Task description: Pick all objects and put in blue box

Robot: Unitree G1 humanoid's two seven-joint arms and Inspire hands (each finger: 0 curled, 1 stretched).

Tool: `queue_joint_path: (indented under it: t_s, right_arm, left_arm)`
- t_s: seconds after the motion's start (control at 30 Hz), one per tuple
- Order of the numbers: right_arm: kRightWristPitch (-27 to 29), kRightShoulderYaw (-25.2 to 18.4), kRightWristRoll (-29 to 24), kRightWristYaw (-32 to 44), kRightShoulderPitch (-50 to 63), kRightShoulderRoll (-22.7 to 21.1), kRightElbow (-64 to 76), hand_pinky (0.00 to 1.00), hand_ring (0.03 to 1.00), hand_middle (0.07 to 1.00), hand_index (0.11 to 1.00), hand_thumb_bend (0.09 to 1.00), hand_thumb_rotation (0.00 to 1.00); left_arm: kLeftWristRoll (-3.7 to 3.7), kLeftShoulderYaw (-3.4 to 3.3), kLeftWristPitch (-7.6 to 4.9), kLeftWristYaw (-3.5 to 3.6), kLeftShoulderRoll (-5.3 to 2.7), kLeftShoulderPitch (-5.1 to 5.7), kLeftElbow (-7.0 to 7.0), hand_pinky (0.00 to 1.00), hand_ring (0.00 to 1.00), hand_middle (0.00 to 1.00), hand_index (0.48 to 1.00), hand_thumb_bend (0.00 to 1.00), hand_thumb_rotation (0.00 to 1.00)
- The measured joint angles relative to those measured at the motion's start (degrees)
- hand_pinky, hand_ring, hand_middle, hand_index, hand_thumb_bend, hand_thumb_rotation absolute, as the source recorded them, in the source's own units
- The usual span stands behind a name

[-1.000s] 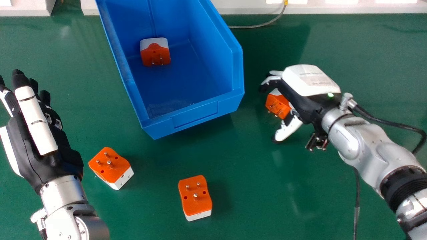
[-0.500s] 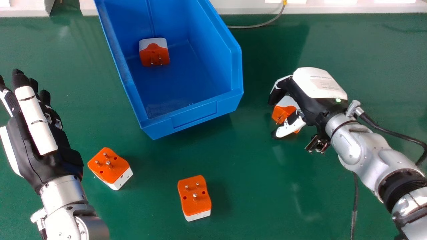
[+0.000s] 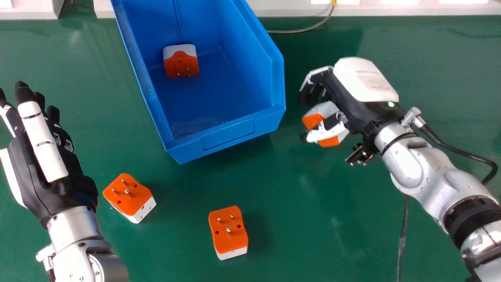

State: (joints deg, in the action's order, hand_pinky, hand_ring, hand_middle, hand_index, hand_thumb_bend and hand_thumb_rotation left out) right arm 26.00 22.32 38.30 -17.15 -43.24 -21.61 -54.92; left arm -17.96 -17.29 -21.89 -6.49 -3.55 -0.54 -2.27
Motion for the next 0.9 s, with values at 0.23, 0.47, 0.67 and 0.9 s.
queue_joint_path:
  t_s: [0.23,0.47,0.67,0.9]
  right_arm:
    - [0.34,-2.55,0.31,-0.64,5.59,-2.07,14.7,0.31,0.385,0.469,0.526,0.492,0.0]
    - [-0.69,-7.78,1.53,-6.5,10.63,-3.77,28.09,0.32,0.384,0.47,0.523,0.493,0.0]
    - [-1.56,-13.1,0.53,-7.87,13.26,-4.11,36.0,0.32,0.385,0.479,0.545,0.491,0.0]
    - [-1.47,-15.81,1.86,-11.59,14.82,-3.81,41.78,0.32,0.39,0.483,0.537,0.492,0.0]
  left_arm:
    - [0.13,0.05,-0.08,-0.16,-0.04,0.08,-0.14,1.0,1.0,1.0,1.0,0.54,0.8]
    - [0.28,0.07,-0.19,-0.31,-0.08,0.1,-0.52,1.0,1.0,1.0,1.0,0.54,0.8]
    - [0.32,0.0,-0.24,-0.47,-0.12,0.1,-0.58,1.0,1.0,1.0,1.0,0.52,0.8]
    - [-0.08,0.01,-0.25,-0.42,-0.1,0.07,-0.65,1.0,1.0,1.0,1.0,0.53,0.81]
